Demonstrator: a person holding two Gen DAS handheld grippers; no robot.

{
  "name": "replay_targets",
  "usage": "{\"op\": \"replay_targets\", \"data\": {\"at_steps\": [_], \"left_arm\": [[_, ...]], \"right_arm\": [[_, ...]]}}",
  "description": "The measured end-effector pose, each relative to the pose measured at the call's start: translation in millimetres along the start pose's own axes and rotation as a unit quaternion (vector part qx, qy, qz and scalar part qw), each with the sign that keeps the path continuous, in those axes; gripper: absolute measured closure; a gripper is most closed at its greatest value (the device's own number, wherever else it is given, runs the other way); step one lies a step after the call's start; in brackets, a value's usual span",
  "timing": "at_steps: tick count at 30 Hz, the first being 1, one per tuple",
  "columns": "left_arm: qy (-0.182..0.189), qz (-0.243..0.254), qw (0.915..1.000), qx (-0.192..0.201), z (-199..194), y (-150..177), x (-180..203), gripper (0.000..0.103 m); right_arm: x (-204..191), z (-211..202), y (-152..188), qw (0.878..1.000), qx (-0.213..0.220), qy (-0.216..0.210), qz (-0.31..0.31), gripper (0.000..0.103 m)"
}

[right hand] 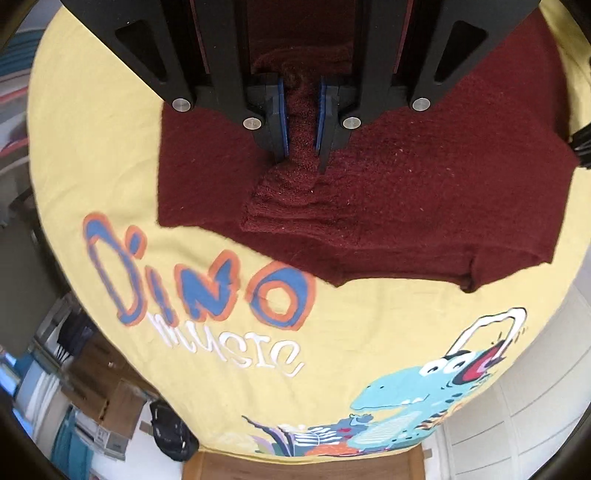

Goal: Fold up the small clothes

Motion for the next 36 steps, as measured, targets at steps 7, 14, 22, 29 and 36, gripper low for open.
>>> {"op": "replay_targets", "data": {"at_steps": [7, 14, 22, 29, 36], "left_arm": [[-0.019, 0.004, 0.9998, -0.002, 3, -1, 4, 0.091], [-0.020, -0.015, 0.9997, -0.003, -1, 0, 2, 0.083], [-0.046, -0.047, 0.9973, 0.032, -42, 17, -1, 0.012], [-0.042, -0.027, 0.9945, 0.092, -79, 0, 35, 0.001], [-0.021, -0.001, 0.9968, 0.077, -26, -27, 83, 0.001]], "right_arm": [[9, 47, 22, 0.999, -0.050, 0.013, 0.009, 0.085], [30, 32, 18, 0.997, -0.052, 0.019, 0.058, 0.043], [19, -20, 37, 0.999, 0.000, -0.019, 0.044, 0.020], [-15, -31, 61, 0.999, 0.020, -0.041, 0.011, 0.006], [-37, 6, 81, 1.000, -0.003, -0.018, -0.019, 0.001]]}}
Point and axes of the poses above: each gripper's, at about its wrist camera, not at the fingertips, and z roughly the way its jaws point, x to its right, y to its underside, the point moved 5 cm from there along z, roughly the way its jaws point, and after that the axes turned 14 degrees about z, right-handed, at the moved point
